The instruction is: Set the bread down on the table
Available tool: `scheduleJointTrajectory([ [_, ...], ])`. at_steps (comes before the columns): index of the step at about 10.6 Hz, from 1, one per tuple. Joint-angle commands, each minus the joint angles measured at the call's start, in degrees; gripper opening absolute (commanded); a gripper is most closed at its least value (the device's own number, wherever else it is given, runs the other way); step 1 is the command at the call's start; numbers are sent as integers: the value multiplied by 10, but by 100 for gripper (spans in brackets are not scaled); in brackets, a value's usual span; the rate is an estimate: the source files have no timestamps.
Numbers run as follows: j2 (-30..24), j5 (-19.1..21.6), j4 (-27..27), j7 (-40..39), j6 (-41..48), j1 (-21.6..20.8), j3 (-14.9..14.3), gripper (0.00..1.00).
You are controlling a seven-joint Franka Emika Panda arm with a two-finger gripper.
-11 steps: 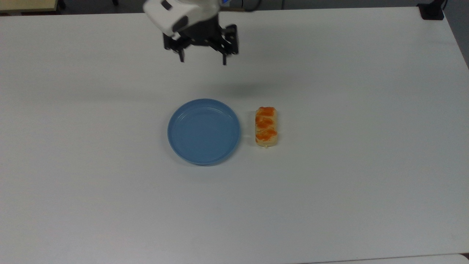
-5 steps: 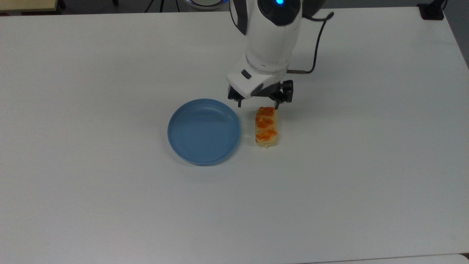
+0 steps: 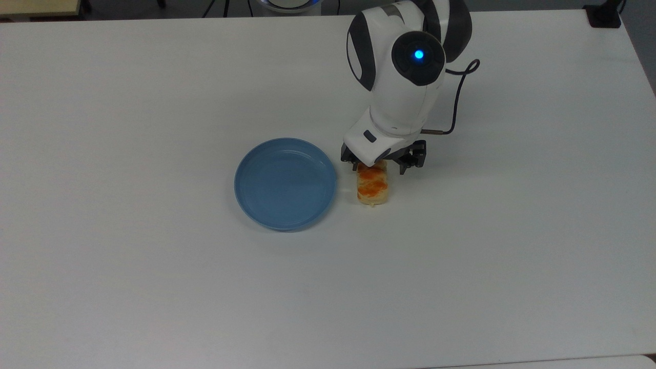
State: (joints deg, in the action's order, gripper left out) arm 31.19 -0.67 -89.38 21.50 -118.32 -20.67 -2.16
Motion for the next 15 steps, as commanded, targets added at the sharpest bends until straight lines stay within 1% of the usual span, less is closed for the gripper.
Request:
scheduleJointTrajectory([
  [1,10,-24,-1,10,-17,-5,-6,80],
  [2,11,-24,-1,11,-20,-7,-6,59],
  [3,11,-24,0,11,-20,-10,-6,40],
  [4,9,-23,1,11,-16,-11,-6,30],
  [5,5,-24,1,10,-13,-11,-6,30],
  [7,-19,-25,4,3,3,-3,-7,30],
  [9,-46,-26,3,-37,40,7,-9,30],
  [10,-52,-26,3,-46,48,10,-9,30],
  [13,-44,-26,-1,-38,41,3,-6,32],
  [14,-39,-26,-4,-37,40,2,-6,37],
  [15,-36,-26,-4,-37,40,2,-6,49],
])
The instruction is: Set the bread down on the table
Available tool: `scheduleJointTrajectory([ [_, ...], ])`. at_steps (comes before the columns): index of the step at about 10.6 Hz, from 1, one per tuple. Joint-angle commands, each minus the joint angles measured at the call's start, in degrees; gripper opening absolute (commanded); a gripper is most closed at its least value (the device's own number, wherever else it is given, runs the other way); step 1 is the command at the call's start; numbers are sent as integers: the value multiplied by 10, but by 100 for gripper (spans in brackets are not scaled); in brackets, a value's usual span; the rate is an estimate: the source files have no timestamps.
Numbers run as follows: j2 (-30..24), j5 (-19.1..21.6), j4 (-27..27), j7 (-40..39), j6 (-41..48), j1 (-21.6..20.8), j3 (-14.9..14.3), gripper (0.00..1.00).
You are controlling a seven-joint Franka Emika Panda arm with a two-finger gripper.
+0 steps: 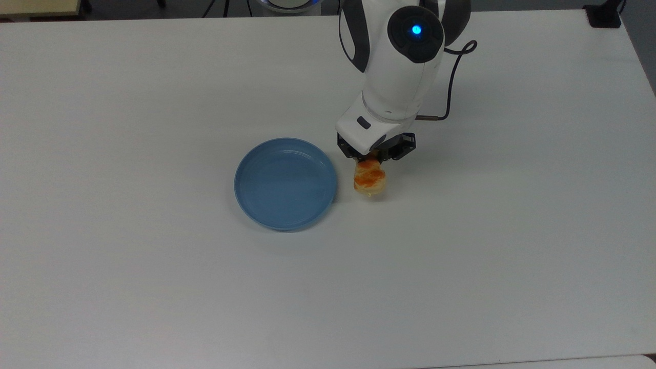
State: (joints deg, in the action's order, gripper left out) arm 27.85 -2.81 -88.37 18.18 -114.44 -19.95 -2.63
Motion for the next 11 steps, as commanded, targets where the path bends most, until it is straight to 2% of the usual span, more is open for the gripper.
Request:
scheduleJointTrajectory([
  [1,-3,-4,-14,-4,1,-5,-2,82],
  [2,-3,-5,-14,-5,2,-5,-2,100],
  [5,-10,-5,-11,-5,10,-4,-3,100],
  [7,-39,-7,-10,-8,21,3,-6,100],
  [10,-99,-25,-9,-29,67,44,-9,100],
  [11,-136,-19,-9,-72,107,66,-8,100],
])
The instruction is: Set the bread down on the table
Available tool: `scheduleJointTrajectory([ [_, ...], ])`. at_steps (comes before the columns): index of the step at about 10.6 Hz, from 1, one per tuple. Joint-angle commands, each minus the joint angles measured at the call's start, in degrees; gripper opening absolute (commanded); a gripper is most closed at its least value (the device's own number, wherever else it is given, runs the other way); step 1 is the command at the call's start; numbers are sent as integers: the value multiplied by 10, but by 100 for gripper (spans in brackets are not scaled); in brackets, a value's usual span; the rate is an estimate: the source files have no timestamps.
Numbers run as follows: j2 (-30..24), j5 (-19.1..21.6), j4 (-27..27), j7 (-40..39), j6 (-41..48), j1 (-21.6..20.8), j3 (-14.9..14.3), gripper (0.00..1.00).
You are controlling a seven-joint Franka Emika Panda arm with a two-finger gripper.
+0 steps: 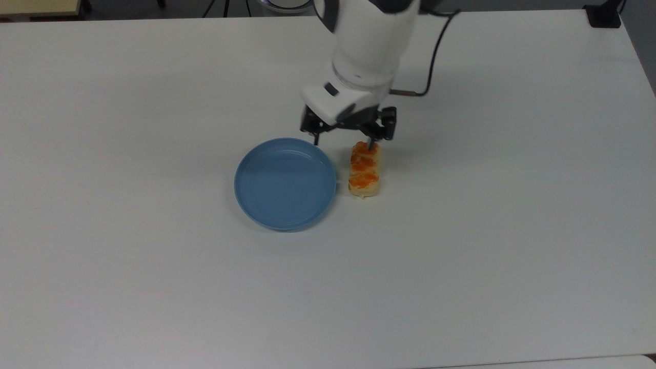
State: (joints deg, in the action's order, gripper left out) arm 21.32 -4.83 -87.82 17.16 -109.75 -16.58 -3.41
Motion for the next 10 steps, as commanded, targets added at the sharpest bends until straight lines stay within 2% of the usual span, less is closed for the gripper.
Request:
scheduleJointTrajectory([
  [1,-100,6,-16,-95,95,50,0,100],
  [5,-181,8,-21,-107,160,103,2,100],
  [7,-194,23,-22,-107,175,121,2,100],
  [10,-194,25,-20,-107,184,119,3,100],
])
